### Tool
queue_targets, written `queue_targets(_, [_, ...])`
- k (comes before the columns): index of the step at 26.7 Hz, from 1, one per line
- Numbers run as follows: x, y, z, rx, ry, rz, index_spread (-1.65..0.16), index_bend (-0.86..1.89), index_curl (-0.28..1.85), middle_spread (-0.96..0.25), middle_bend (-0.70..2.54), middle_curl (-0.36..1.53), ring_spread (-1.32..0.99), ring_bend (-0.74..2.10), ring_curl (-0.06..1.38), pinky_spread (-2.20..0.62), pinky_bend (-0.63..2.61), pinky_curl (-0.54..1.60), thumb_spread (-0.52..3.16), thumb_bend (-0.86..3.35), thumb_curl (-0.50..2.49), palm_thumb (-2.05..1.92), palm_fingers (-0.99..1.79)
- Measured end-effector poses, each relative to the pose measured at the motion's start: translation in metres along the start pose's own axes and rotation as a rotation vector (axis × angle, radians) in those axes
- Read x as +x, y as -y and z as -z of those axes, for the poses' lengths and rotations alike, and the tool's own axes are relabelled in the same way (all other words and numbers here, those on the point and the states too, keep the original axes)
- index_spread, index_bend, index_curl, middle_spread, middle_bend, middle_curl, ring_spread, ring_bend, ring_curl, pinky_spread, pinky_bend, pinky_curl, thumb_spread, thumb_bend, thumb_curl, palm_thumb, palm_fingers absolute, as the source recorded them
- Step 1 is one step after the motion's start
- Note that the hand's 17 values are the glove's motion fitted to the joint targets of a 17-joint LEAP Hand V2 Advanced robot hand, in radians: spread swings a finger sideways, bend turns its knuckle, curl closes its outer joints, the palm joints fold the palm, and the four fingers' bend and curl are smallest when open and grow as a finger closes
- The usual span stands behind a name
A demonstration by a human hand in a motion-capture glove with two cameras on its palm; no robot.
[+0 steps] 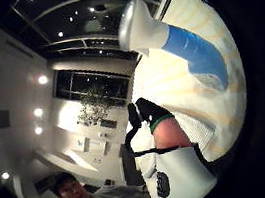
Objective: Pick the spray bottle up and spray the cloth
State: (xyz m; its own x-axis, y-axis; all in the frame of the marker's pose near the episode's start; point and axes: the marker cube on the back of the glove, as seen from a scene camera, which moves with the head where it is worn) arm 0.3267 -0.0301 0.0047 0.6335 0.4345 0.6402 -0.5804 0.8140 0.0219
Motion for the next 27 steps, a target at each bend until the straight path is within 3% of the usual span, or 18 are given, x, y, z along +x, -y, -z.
queue_targets(20, [0.016,0.052,-0.055,-0.093,0.218,-0.084,-0.36,0.1,0.15,0.01,0.31,0.34,0.03,0.4,0.27,0.25,0.59,0.35,0.92,-0.04,0.37,0.64,0.0])
queue_targets(27, [0.014,0.061,-0.068,-0.123,0.237,-0.069,-0.34,0.09,0.14,0.0,0.3,0.33,0.02,0.49,0.29,0.24,0.61,0.34,0.9,-0.04,0.36,0.61,0.13])
